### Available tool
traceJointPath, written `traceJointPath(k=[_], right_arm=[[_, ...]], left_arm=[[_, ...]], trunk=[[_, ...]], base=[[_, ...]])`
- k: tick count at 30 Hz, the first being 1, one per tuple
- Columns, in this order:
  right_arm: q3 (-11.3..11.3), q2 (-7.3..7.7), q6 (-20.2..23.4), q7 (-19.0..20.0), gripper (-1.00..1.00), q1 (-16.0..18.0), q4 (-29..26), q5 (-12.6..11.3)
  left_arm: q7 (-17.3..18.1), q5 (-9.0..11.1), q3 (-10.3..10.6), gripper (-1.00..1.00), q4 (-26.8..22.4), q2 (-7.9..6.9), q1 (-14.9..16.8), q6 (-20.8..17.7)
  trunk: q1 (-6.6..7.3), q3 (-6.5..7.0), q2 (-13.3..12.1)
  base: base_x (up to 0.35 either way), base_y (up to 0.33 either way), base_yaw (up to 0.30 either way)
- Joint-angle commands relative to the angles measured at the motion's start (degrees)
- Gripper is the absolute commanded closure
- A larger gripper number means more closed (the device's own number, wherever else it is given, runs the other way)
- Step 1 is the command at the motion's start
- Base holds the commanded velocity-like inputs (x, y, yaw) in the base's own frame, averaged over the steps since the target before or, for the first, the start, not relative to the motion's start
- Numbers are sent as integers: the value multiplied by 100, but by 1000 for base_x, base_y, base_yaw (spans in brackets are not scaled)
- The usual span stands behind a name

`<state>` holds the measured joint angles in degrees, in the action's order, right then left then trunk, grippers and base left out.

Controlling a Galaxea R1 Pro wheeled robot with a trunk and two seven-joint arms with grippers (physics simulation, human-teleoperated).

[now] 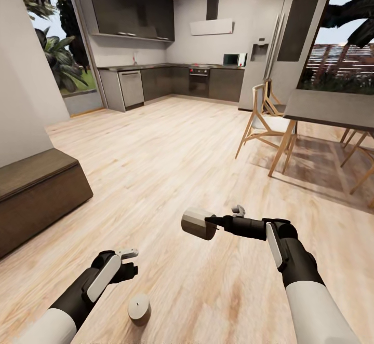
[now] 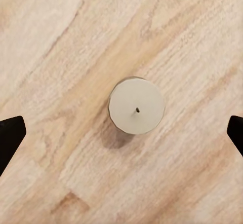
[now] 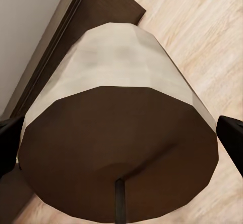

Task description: Place each of the two pumpkins and all three candles from the living room inside a cabinet in the living room (use any cabinet), then make sure every cabinet is closed, and position the cauldron so it is next to a table in the living room.

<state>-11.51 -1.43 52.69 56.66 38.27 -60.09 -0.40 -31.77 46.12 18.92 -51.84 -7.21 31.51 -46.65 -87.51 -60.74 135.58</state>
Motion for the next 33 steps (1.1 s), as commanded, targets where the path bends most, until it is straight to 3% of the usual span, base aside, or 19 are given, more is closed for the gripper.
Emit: traceJointPath(k=[1, 19, 33], right_arm=[[-18, -6, 52, 17, 100, 5, -2, -18], [-11, -6, 57, 12, 100, 5, -2, -17], [-10, -6, 49, 16, 100, 5, 6, -13]], left_arm=[[-57, 61, 24, -100, -9, -5, 4, -2], [-48, 64, 33, -100, -19, -2, 4, -2], [-53, 44, 33, -100, -37, -3, 4, -2]], trunk=[[-21, -24, 44], [-417, -347, 766], [-453, -657, 785]], base=[[0, 0, 0], [0, 0, 0], [0, 0, 0]])
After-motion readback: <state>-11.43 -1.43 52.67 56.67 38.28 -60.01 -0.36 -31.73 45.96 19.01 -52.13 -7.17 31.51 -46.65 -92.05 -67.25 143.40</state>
